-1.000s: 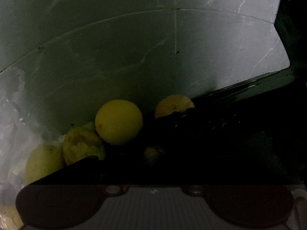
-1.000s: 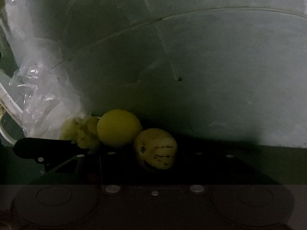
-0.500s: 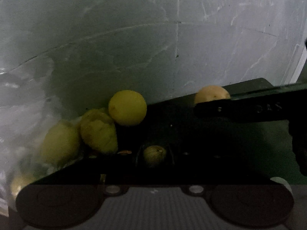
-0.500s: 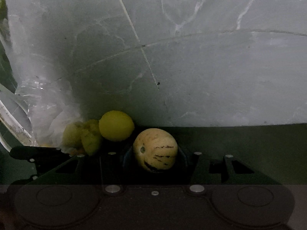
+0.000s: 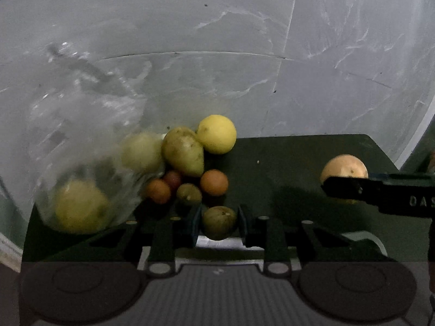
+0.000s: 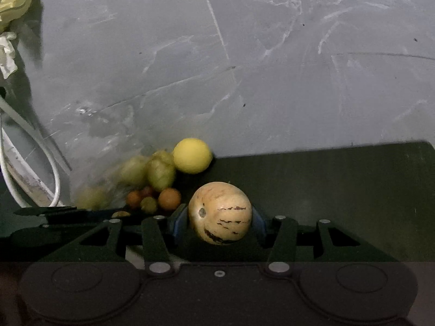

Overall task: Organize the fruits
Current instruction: 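Grasp a small brown pear with the left tool while the right tool grasps another striped pepino, then lower both held fruits into the steel tray and open both tools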

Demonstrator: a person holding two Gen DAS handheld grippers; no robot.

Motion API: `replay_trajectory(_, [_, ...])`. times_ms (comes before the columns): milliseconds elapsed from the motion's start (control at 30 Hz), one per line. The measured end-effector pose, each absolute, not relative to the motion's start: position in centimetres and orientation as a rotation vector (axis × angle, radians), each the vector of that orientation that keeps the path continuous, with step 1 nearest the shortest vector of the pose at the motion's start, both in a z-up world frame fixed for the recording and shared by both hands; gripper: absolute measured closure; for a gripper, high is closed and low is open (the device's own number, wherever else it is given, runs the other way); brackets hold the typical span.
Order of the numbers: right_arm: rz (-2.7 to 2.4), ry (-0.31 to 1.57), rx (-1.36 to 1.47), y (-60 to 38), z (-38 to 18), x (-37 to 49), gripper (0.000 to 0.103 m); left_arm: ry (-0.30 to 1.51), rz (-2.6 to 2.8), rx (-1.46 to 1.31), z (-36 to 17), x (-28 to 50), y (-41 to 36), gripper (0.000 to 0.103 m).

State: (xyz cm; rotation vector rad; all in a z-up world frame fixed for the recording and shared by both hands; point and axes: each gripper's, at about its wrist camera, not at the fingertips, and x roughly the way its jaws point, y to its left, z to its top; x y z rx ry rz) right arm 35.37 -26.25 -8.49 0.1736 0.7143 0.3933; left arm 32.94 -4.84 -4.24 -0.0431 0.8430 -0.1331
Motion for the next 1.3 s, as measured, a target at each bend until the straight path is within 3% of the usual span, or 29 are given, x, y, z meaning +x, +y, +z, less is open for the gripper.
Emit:
replay_trajectory(733, [0.291, 0.783, 0.174, -22.3, -11.0, 21.7, 0.052, 0.881, -0.163, -0.06, -4.9, 24.7, 0.8, 0.071])
replay_trajectory(1300, [0.311, 0.796, 0.138, -19.1, -11.2, 17.4, 0.052, 0.899, -0.205, -0.037, -5.2, 23.6, 0.6, 0.071])
